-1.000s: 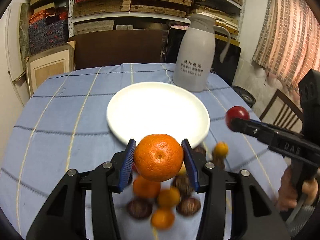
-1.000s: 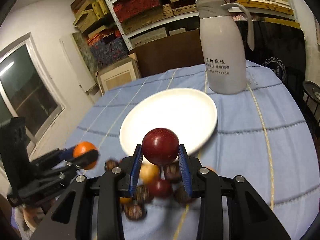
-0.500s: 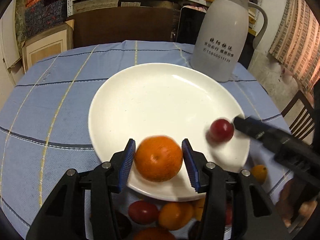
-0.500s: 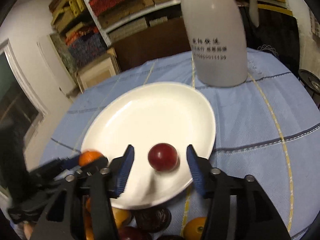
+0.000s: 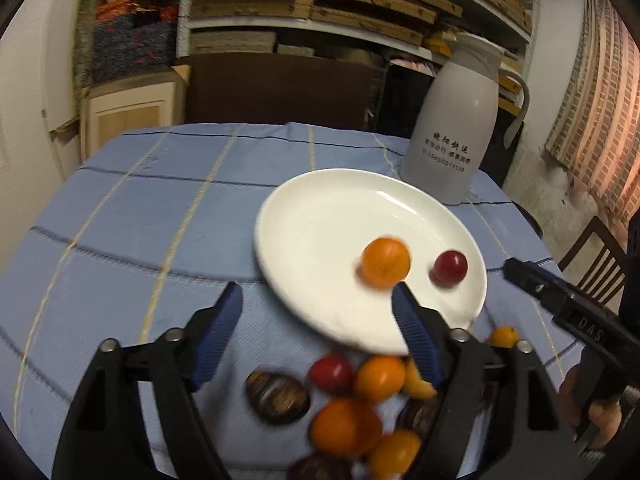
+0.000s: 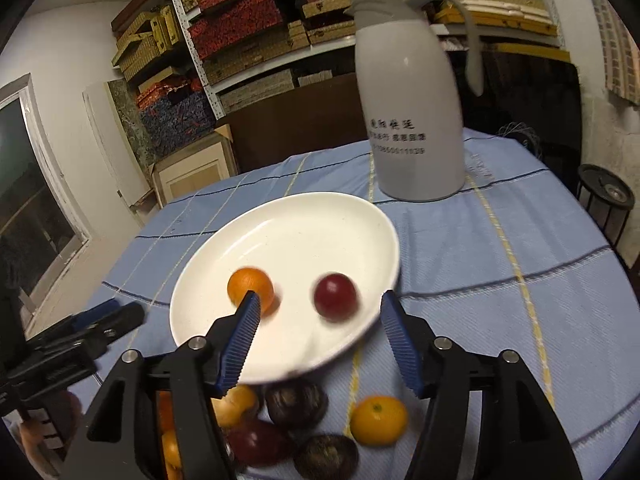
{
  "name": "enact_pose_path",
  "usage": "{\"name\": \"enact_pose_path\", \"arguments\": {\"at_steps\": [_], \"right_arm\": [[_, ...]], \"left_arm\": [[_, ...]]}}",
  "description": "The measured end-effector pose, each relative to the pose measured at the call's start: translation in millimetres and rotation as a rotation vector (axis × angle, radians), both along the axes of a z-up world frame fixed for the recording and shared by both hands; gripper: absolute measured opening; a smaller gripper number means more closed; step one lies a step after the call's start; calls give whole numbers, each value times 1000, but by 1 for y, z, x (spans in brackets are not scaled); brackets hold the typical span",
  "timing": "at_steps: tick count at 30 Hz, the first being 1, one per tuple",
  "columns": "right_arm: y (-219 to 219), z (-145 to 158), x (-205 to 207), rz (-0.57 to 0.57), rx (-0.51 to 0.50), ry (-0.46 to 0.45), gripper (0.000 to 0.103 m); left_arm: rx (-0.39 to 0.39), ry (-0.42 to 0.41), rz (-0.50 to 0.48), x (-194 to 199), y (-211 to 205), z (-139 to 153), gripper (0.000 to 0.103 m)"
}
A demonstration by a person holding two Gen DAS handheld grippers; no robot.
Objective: Organize fruits
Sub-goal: 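Withdraw both open tools from the plate, then grasp a dark brown water chestnut with the left tool while the right tool grasps a yellow citrus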
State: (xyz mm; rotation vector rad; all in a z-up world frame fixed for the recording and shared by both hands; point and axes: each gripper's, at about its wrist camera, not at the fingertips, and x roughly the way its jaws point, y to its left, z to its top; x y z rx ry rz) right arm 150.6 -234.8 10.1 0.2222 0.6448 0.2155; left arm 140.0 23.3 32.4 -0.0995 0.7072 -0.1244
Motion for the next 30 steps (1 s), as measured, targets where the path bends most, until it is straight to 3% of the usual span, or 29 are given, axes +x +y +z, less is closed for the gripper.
{"name": "enact_pose_path", "arguments": {"at_steps": [7,13,15,21,30], "right_arm": [[-25,-12,-46,-36,48,22,77],[-39,-20,-77,-73,65,16,82],[-41,-21,-83,-80,69,14,82],[-44,-22,-84,-84,74,16,83],[-34,-27,-81,-30,39,58,83]], "left_arm": [[42,69,51,-61,24,-31,76],[63,73,14,-90,19,-39,78],[75,59,10,-94,16,-39,85],[80,43,-31,-89,1,-35,86],[195,15,-59,-84,-20,-37,86]]}}
